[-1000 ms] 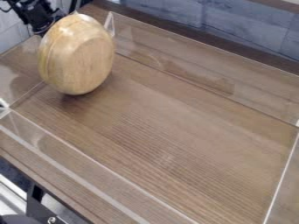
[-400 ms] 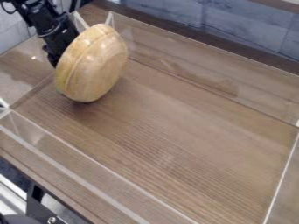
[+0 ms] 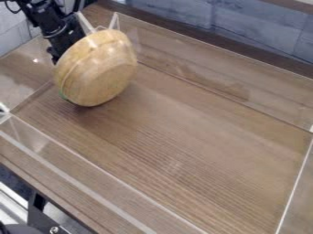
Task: Put green stick into wooden bowl
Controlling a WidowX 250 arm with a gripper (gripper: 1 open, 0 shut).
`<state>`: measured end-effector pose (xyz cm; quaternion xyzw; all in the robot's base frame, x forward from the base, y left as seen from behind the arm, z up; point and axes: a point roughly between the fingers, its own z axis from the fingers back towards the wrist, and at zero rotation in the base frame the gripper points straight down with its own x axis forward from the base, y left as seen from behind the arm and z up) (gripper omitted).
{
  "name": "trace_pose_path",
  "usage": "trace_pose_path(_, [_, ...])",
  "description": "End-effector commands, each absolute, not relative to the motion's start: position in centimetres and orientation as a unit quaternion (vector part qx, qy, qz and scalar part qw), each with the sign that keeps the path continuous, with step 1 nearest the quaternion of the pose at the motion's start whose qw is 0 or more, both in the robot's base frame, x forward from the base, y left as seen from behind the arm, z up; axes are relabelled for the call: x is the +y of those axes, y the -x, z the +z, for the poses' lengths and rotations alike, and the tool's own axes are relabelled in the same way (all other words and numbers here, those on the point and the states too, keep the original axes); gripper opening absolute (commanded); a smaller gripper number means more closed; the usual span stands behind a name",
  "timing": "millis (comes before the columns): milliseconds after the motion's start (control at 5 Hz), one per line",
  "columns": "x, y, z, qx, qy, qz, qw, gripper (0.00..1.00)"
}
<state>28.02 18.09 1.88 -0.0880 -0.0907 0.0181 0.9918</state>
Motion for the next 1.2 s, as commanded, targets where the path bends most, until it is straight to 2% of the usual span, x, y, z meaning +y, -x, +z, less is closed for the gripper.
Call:
trace_pose_path(0, [18.4,-27.5,1.7,-0.082,0.096,0.025,0.992,1.0])
trace_pose_path(200, [19.4,-26.9,1.6,-0.08,0.1,0.035,0.991,0.0])
trace_pose_path(400, [18.6,-27.5,1.7,-0.079,0.104,0.067,0.989,1.0])
trace_pose_path(600, [17.5,-28.3,1.7,-0.078,0.108,0.098,0.986,1.0])
trace_pose_path(800, [18.7,-28.2,1.7,-0.077,0.112,0.122,0.983,0.0])
trace_pose_path(1000, [19.7,-28.0,1.7,-0.076,0.115,0.145,0.98,0.0])
